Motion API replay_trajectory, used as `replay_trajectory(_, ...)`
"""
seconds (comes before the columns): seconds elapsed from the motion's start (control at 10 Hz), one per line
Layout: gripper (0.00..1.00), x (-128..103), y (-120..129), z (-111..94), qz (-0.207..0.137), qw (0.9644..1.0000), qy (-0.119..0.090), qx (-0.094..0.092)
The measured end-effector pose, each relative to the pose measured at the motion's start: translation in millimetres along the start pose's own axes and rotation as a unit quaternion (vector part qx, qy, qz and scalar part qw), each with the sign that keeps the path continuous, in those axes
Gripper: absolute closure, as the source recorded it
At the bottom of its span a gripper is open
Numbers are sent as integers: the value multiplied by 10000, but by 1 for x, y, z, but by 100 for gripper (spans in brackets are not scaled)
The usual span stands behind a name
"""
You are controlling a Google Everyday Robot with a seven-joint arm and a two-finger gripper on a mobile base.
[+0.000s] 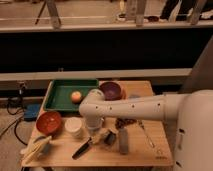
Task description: Place brush in table surface
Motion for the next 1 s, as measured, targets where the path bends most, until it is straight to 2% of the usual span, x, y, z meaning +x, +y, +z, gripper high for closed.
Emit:
replay_trajectory(0.2,20,2,-3,-4,-49,10000,44,-35)
replay_trajectory(0.4,20,8,-6,-25,19,9998,151,94)
replay_trajectory(0.7,20,27,-13,-78,331,9961,431,698)
replay_trajectory(0.8,20,35,-19,-94,484,9927,470,997)
replay_trajectory(1.0,20,52,-32,-112,671,9870,450,1389)
